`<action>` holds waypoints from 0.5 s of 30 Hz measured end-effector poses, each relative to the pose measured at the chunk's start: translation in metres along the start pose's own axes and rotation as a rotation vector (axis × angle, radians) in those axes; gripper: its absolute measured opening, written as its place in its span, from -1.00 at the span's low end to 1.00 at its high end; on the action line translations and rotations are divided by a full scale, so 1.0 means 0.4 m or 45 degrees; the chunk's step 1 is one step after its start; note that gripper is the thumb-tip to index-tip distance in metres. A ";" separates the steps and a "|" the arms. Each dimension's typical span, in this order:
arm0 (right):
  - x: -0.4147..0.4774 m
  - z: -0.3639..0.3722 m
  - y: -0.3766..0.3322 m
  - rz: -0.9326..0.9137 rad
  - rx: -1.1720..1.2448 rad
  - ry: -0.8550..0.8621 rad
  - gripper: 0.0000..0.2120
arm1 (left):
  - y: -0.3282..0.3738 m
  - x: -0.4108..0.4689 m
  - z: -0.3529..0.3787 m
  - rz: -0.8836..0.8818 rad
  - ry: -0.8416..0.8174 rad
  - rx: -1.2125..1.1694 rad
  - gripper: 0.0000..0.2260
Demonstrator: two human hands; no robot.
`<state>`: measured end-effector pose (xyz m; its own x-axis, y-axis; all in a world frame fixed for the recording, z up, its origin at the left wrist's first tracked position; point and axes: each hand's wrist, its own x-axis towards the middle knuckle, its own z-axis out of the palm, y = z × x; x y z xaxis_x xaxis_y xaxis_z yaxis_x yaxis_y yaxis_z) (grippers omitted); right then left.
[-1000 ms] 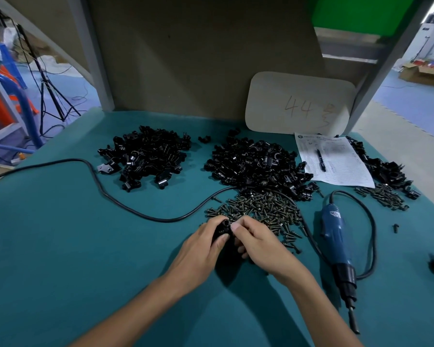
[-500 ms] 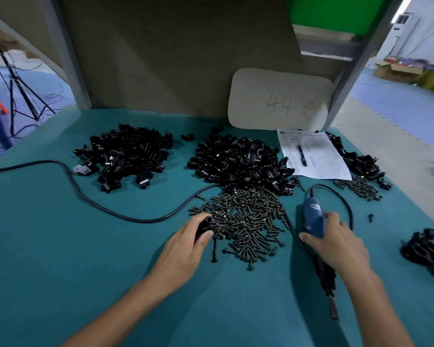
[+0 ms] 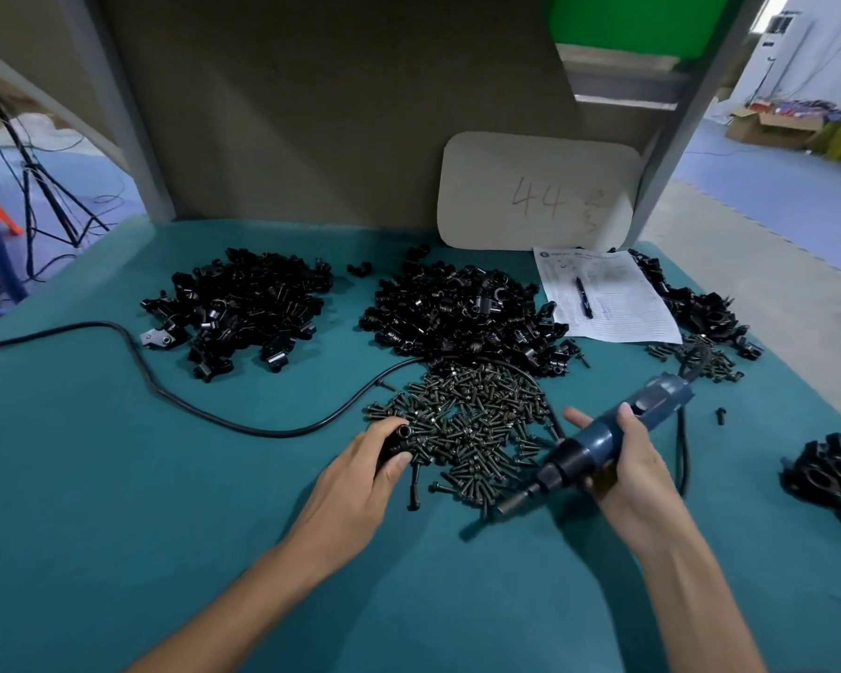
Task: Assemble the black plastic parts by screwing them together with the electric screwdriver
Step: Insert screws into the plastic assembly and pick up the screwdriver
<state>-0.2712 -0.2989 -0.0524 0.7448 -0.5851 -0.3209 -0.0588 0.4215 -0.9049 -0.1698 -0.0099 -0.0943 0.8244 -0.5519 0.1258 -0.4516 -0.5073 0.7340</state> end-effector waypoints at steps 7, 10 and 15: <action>0.009 0.066 0.038 0.037 0.315 -0.072 -0.23 | 0.006 -0.003 0.001 0.006 0.000 0.018 -0.67; 0.019 0.079 0.061 0.029 0.338 -0.091 -0.26 | 0.008 -0.004 0.000 0.009 -0.018 0.044 -0.64; 0.022 0.079 0.083 0.010 0.352 -0.125 -0.30 | 0.015 -0.002 0.000 0.058 -0.062 0.163 -0.63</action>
<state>-0.2456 -0.2683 -0.0763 0.8065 -0.5169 -0.2872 0.1082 0.6065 -0.7877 -0.1733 -0.0126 -0.0900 0.7862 -0.6057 0.1222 -0.5302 -0.5596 0.6370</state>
